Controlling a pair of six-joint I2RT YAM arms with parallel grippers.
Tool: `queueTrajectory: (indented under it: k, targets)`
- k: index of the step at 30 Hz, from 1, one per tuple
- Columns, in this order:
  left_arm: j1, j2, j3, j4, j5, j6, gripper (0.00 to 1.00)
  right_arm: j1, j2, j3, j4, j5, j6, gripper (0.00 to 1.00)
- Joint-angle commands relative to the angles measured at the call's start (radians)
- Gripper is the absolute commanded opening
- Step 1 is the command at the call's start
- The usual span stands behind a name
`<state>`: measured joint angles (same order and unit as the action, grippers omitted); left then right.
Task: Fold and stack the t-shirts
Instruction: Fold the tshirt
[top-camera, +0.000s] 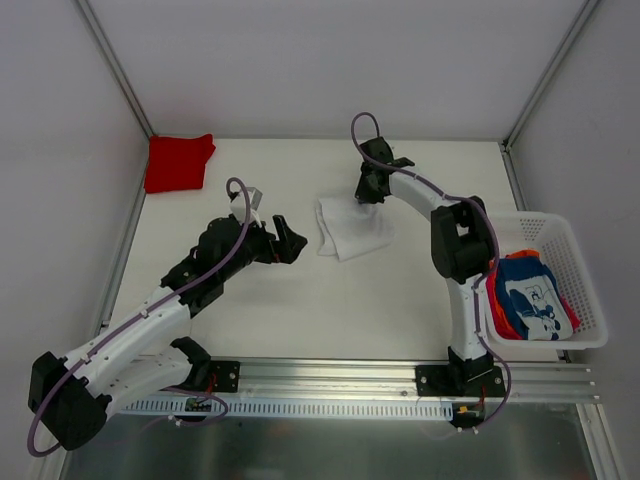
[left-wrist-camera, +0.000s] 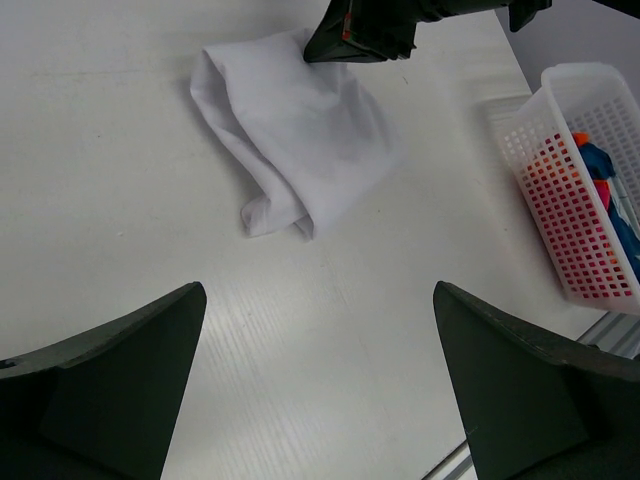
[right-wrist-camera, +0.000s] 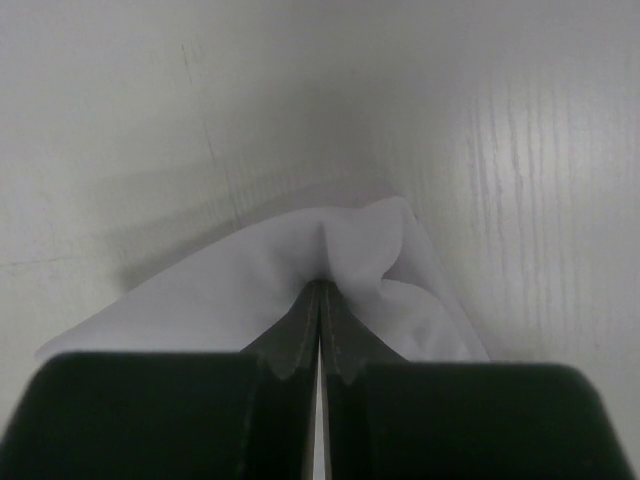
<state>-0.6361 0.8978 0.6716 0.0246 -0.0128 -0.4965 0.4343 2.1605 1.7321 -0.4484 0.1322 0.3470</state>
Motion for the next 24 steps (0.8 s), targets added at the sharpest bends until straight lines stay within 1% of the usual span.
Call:
queueTrajectory:
  k: [1, 13, 15, 16, 17, 18, 19, 20, 22, 23, 24]
  targets:
    - [-0.011, 0.013, 0.02, 0.035, -0.019, 0.013, 0.99, -0.023, 0.044, 0.083, 0.008, -0.042, -0.005, 0.01]
    - [-0.02, 0.075, 0.025, 0.058, -0.013, 0.004, 0.99, -0.051, 0.111, 0.144, 0.036, -0.075, -0.017, 0.01]
    - [-0.031, 0.072, 0.022, 0.06, -0.016, -0.001, 0.99, -0.051, 0.114, 0.146, 0.066, -0.092, -0.019, 0.23]
    - [-0.034, 0.066, 0.02, 0.06, -0.016, -0.001, 0.99, -0.052, 0.11, 0.146, 0.077, -0.097, -0.028, 0.4]
    - [-0.042, 0.064, 0.019, 0.06, -0.019, -0.001, 0.99, -0.049, 0.095, 0.147, 0.091, -0.098, -0.039, 0.71]
    - [-0.045, 0.061, 0.017, 0.058, -0.019, -0.004, 0.99, -0.049, 0.082, 0.158, 0.091, -0.091, -0.048, 0.81]
    - [-0.046, 0.055, 0.013, 0.06, -0.015, -0.01, 0.99, -0.051, 0.069, 0.194, 0.079, -0.083, -0.06, 0.88]
    - [-0.047, 0.047, 0.01, 0.06, -0.01, -0.017, 0.99, -0.051, 0.053, 0.219, 0.057, -0.072, -0.092, 0.98]
    - [-0.063, 0.033, -0.007, 0.072, -0.021, -0.033, 0.99, -0.054, -0.01, 0.276, -0.021, -0.04, -0.121, 1.0]
    - [-0.071, 0.029, -0.039, 0.086, -0.035, -0.033, 0.99, -0.054, -0.034, 0.32, -0.074, -0.031, -0.15, 0.99]
    - [-0.074, 0.023, -0.064, 0.147, -0.042, -0.039, 0.99, -0.055, -0.097, 0.334, -0.097, -0.013, -0.158, 1.0]
